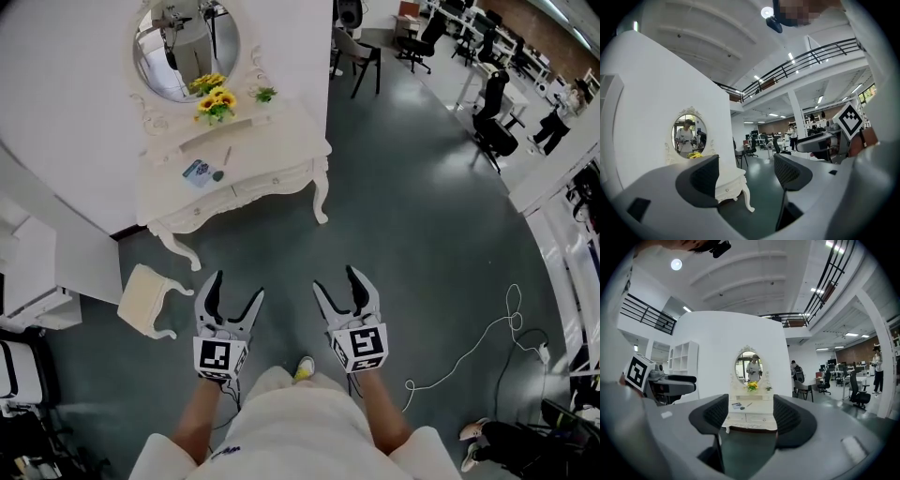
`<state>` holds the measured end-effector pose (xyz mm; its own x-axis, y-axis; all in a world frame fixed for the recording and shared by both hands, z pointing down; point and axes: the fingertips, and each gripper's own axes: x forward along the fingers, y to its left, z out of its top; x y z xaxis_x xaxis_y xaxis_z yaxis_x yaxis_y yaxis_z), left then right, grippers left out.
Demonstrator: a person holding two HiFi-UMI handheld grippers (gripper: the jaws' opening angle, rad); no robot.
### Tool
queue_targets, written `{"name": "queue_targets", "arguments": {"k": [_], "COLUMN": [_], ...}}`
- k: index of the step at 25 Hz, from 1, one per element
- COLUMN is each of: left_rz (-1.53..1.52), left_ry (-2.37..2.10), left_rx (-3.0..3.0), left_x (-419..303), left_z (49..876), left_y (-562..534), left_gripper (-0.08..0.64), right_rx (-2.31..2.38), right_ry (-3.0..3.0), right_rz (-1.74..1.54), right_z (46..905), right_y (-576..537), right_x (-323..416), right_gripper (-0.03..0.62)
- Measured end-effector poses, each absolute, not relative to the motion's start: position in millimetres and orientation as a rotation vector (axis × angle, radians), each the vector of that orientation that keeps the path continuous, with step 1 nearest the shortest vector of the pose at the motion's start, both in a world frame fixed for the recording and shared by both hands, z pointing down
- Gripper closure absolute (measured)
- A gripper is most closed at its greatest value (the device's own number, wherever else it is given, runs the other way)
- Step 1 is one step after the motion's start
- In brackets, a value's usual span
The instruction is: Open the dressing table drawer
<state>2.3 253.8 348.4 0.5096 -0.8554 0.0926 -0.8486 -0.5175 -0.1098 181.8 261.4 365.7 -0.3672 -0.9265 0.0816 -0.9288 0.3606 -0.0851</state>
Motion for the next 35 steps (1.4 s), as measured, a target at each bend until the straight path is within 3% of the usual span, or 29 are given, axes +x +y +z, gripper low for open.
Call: {"name": "queue_targets", "arguments": {"k": [17, 35], "left_rz": [-0.197, -0.064], "left_ry": [1.427, 1.438], "left_rx": [-2.757, -2.784], "left_x": [16.0, -109.1], "left_z": [364.9, 355.7], "left_y": [141.5, -96.6], "left_gripper": [0.187, 0.187], "right_rx": [1.817, 1.778], "right_ry": [-2.517, -2.452], "right_rz": [0.227, 0.167], "right_z": [383.1, 369.4], "right_y": [167.2, -79.4], "right_x": [185.8, 58.7], "right_gripper": [0.298, 0.305]}}
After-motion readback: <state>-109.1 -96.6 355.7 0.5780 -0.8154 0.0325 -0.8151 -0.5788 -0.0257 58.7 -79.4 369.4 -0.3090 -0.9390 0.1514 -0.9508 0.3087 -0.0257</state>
